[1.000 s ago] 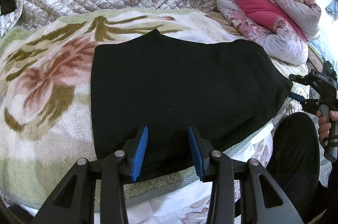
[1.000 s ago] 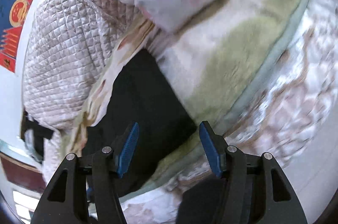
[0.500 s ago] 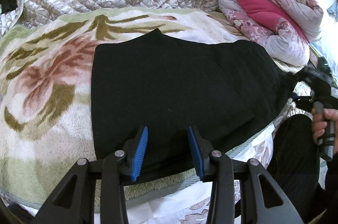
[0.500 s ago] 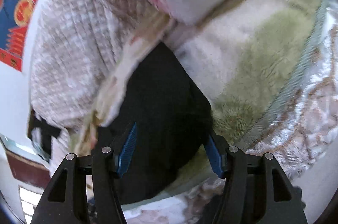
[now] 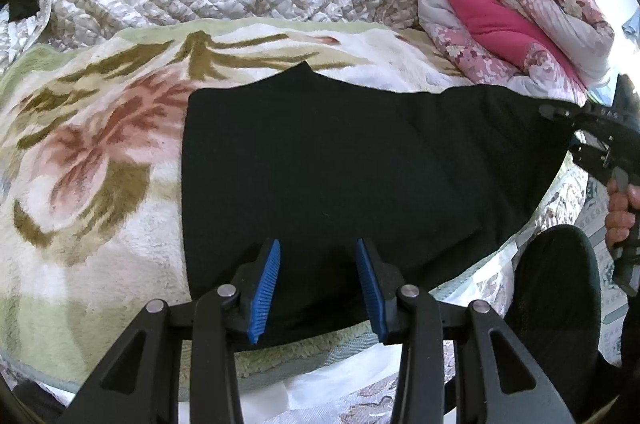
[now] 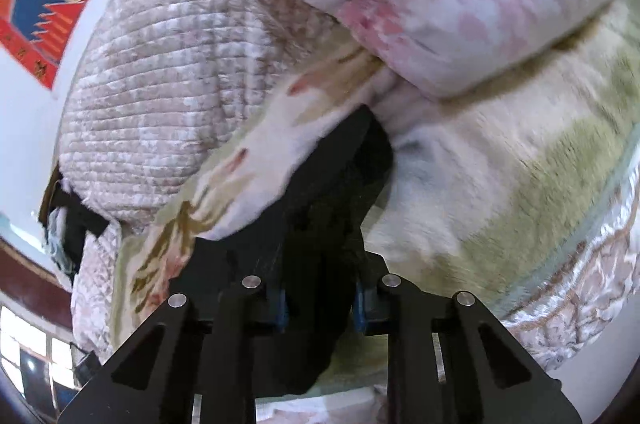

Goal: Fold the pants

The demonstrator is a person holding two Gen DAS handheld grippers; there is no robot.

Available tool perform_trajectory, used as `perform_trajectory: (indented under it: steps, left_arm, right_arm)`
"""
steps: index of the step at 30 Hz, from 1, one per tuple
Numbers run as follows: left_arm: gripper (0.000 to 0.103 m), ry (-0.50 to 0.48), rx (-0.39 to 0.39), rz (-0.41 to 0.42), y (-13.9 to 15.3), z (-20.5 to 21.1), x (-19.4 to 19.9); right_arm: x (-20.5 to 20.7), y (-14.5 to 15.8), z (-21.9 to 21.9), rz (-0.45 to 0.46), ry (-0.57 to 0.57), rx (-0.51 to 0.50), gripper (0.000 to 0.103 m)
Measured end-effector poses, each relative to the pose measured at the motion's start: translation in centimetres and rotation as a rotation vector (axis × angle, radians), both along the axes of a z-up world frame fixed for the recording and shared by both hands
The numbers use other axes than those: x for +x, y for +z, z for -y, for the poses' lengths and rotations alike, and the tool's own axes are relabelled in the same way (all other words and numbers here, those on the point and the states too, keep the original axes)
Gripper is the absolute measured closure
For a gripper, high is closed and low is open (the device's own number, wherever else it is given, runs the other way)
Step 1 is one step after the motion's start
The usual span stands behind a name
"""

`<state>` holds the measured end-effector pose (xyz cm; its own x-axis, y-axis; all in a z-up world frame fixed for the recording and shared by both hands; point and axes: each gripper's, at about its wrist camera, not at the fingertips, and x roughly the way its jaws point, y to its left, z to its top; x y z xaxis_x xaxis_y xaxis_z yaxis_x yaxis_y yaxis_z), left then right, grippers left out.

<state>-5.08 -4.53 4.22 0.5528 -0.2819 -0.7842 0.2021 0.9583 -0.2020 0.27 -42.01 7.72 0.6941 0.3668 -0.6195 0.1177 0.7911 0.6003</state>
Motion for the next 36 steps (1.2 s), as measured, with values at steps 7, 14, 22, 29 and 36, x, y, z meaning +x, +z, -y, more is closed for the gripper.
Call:
perform_trajectory:
  steps: [7, 14, 22, 29, 36]
  left_arm:
    - [0.061, 0.055, -0.023, 0.036, 1.1, -2.3, -0.2]
    - [0.061, 0.14, -0.043, 0.029, 0.7, -5.8, -0.4]
    - [0.061, 0.21, -0.054, 0.015, -0.1, -8.6, -1.2]
    - [0.061, 0.248, -0.062, 0.006, -0.6, -10.2, -1.8]
    - [0.061, 0.264, -0.068, 0.009, -0.5, -11.0, -2.1]
  right_arm:
    - [1.5, 4.1, -5.6, 0.093, 0.145, -0.051, 0.08]
    - [1.9, 6.1, -13.2, 0.151, 0.344, -0.107, 0.08]
    - [1.8, 1.0, -24.8, 0.069, 0.657, -0.193, 0.08]
    - [0.4, -2.5, -28.7, 0.015, 0.748, -0.302, 0.08]
    - [-0.6, -3.1, -30.1, 0.03, 0.769, -0.381, 0.08]
